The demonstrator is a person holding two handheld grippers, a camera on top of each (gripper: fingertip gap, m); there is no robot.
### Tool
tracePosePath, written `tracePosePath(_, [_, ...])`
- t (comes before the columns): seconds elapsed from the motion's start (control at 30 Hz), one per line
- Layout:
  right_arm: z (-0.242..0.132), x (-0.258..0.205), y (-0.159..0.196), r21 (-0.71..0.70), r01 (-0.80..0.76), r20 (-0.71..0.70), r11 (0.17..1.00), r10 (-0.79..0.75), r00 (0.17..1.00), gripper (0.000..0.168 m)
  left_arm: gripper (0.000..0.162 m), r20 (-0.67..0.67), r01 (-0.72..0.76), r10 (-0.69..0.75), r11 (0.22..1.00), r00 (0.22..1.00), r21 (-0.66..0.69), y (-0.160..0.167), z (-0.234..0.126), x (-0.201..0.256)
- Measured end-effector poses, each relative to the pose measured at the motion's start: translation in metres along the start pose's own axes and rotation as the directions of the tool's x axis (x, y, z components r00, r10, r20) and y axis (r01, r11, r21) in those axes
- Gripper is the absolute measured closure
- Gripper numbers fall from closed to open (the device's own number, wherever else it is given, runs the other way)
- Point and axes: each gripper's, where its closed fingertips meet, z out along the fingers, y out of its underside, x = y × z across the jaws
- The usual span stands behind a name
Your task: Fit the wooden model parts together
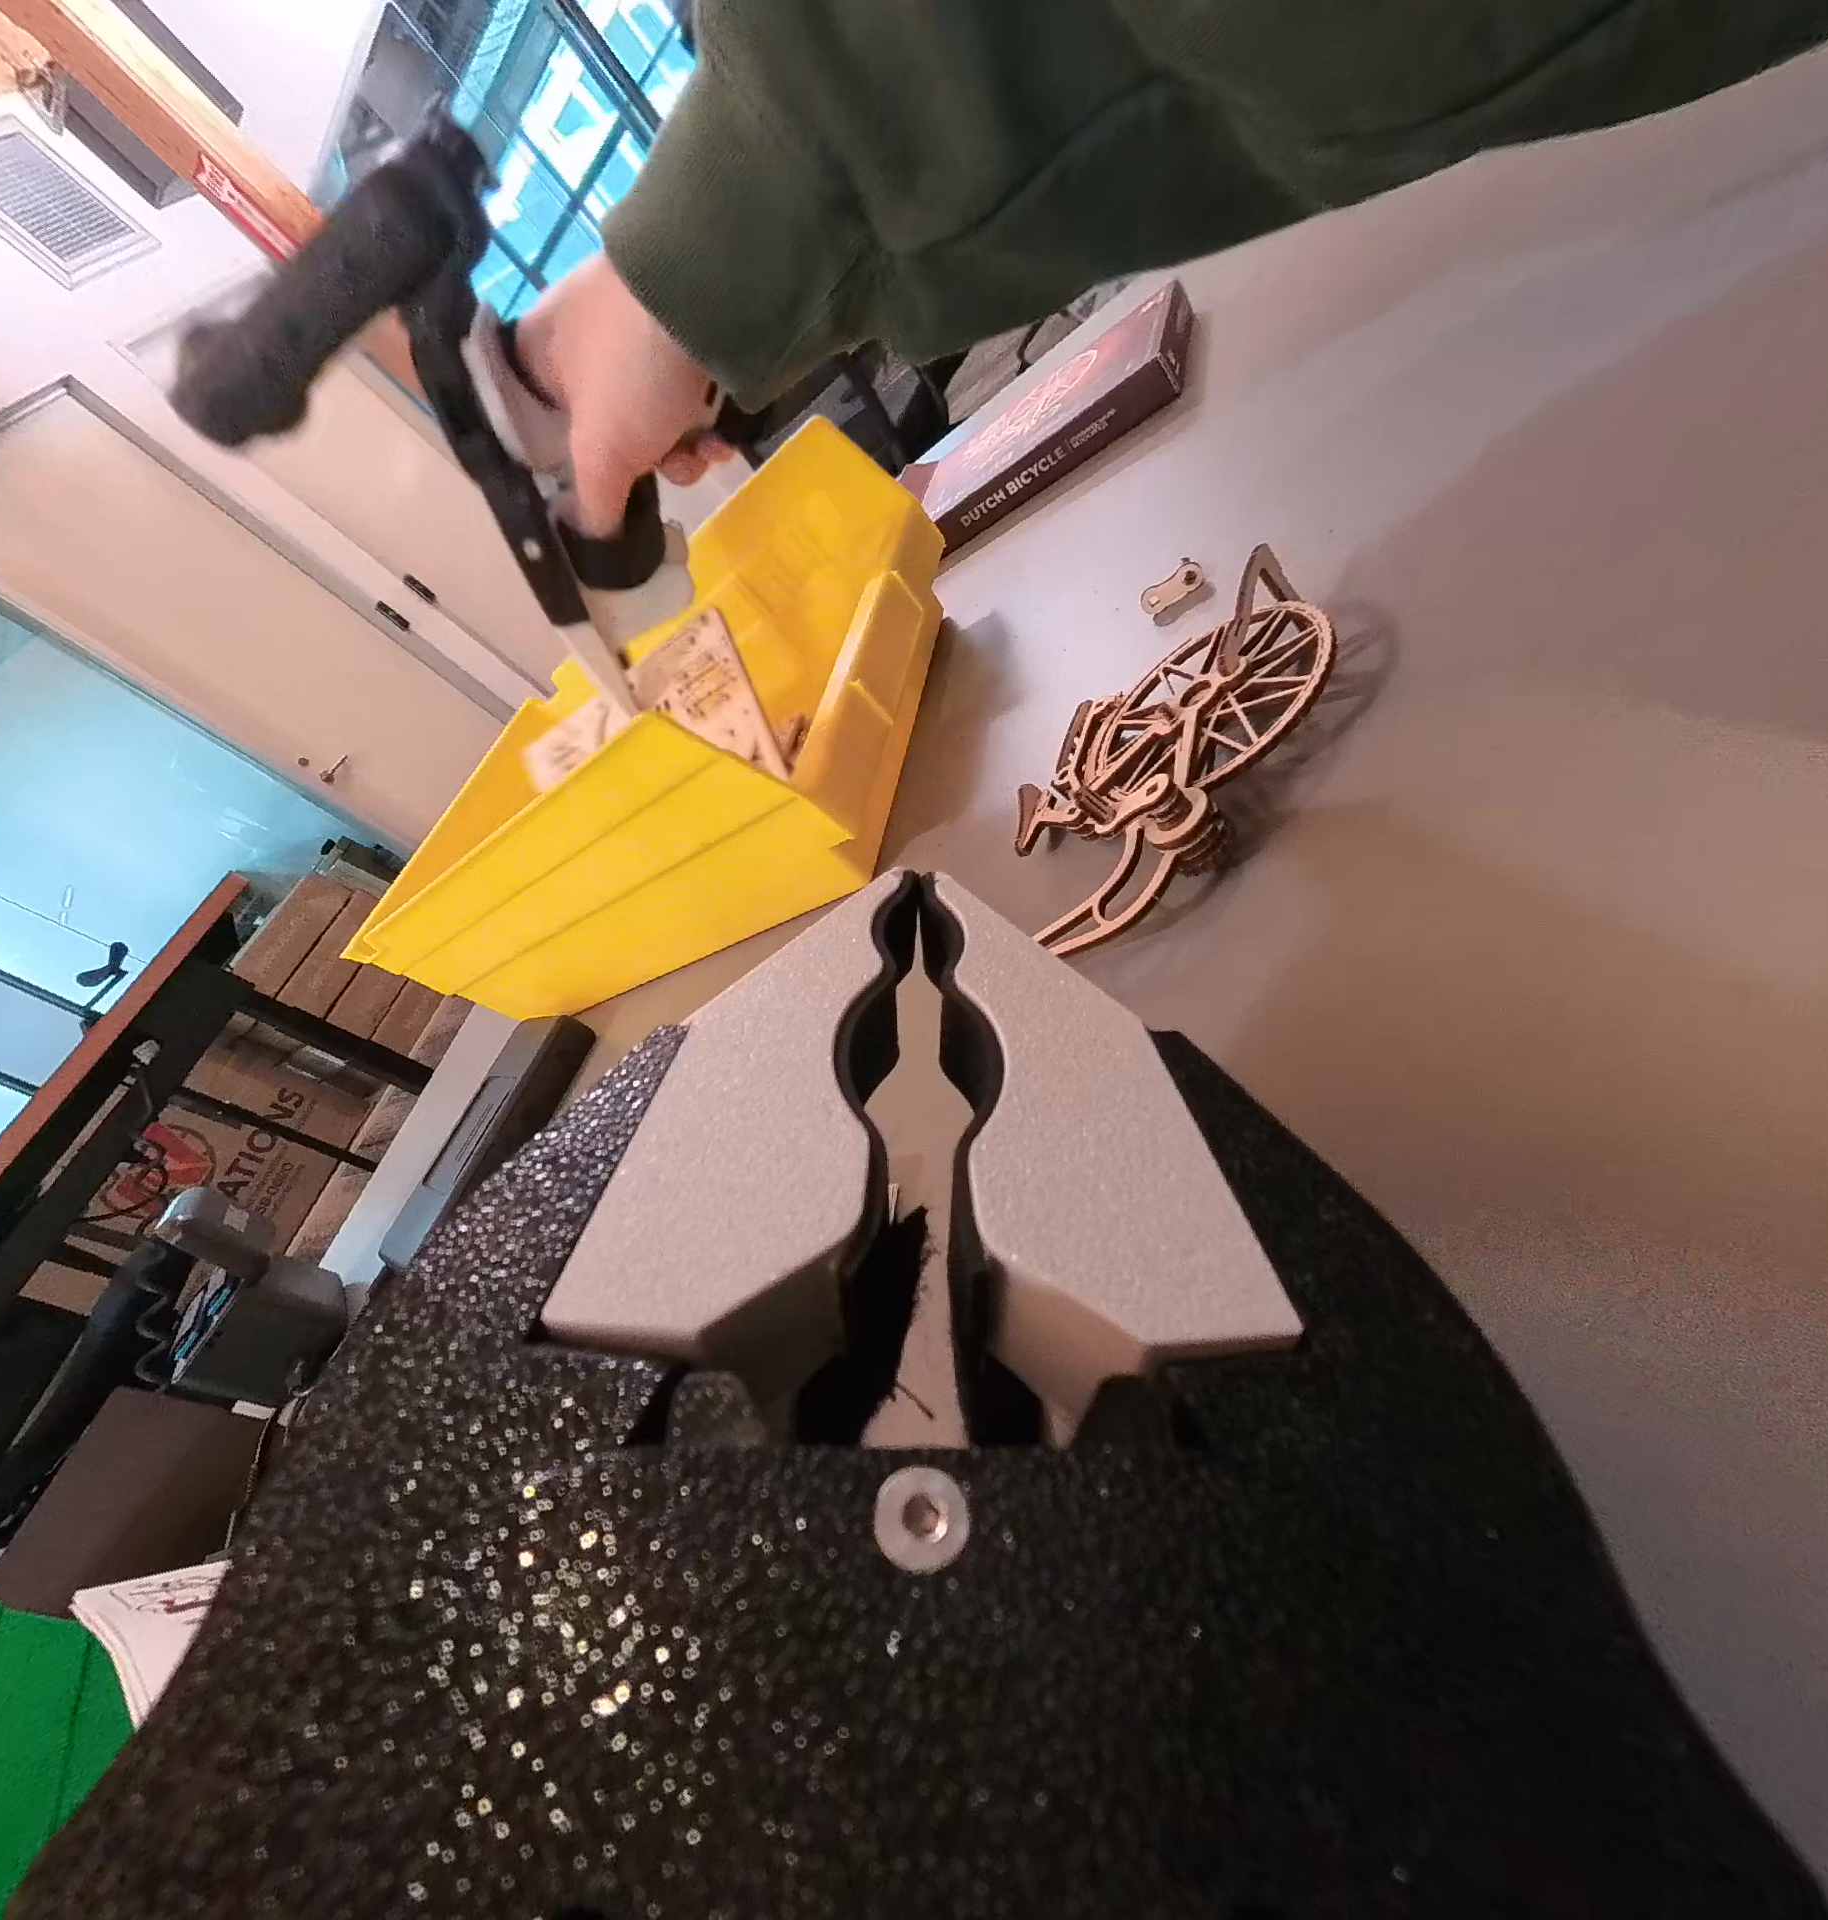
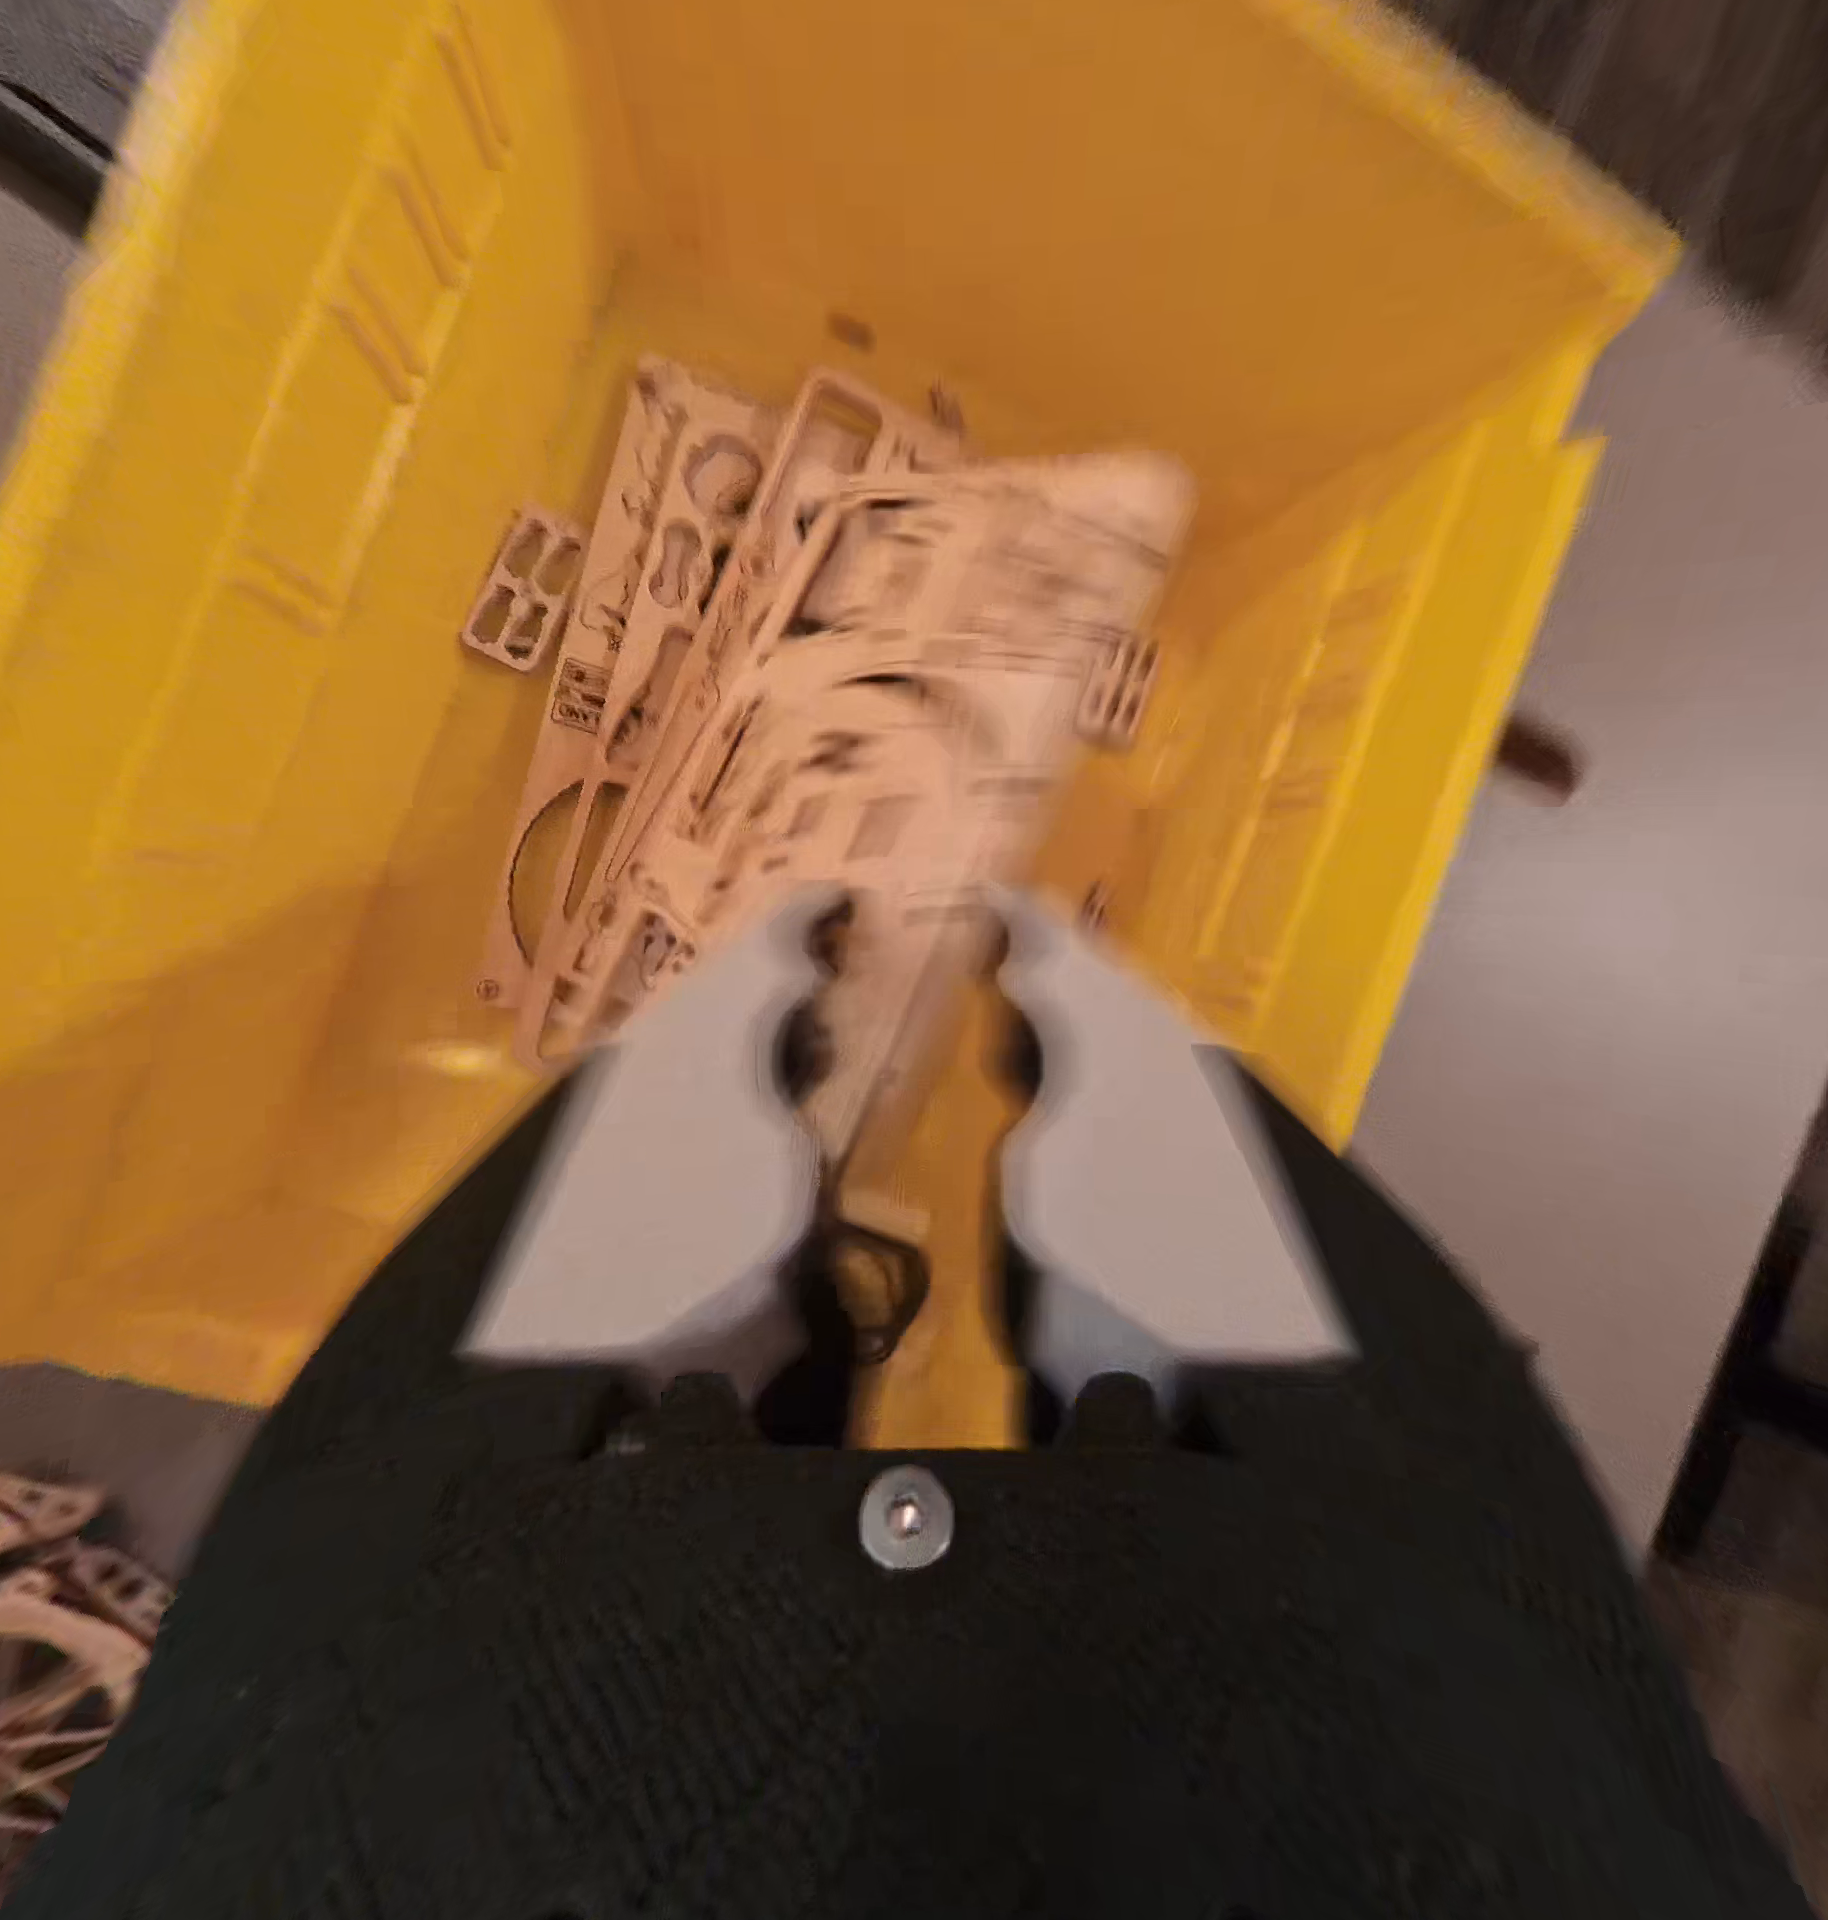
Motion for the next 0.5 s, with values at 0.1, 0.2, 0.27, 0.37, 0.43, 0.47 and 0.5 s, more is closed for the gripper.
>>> tracePosePath(0.1, [-0.028,-0.002,-0.008,0.143,0.017,0.006,0.990,-0.018,1.000,0.159,0.162,-0.001,-0.003,0.003,1.000,1.000,-0.001,0.000,0.000,0.000])
tracePosePath(0.2, [-0.030,-0.004,0.004,0.114,0.029,0.015,0.993,-0.031,0.999,0.155,0.162,-0.001,-0.010,0.010,1.000,1.000,-0.003,0.000,0.000,0.001])
tracePosePath(0.27, [-0.023,-0.012,0.013,0.072,0.024,0.077,0.997,-0.029,0.997,0.165,0.162,-0.002,-0.015,0.015,1.000,1.000,-0.004,0.000,0.000,0.002])
tracePosePath(0.37, [-0.013,-0.022,0.023,0.014,0.024,0.153,1.000,-0.026,0.988,0.168,0.162,-0.001,-0.019,0.019,1.000,1.000,-0.006,0.001,-0.001,0.002])
tracePosePath(0.43, [-0.009,-0.028,0.027,-0.008,0.029,0.187,1.000,-0.027,0.982,0.156,0.162,-0.001,-0.019,0.019,1.000,1.000,-0.005,0.001,-0.001,0.002])
tracePosePath(0.47, [-0.006,-0.030,0.029,-0.017,0.037,0.197,0.999,-0.033,0.980,0.142,0.162,-0.002,-0.018,0.018,1.000,1.000,-0.006,0.001,-0.001,0.002])
tracePosePath(0.5, [-0.003,-0.033,0.032,-0.036,0.055,0.213,0.998,-0.046,0.976,0.128,0.162,-0.002,-0.018,0.018,1.000,1.000,-0.007,0.001,-0.001,0.002])
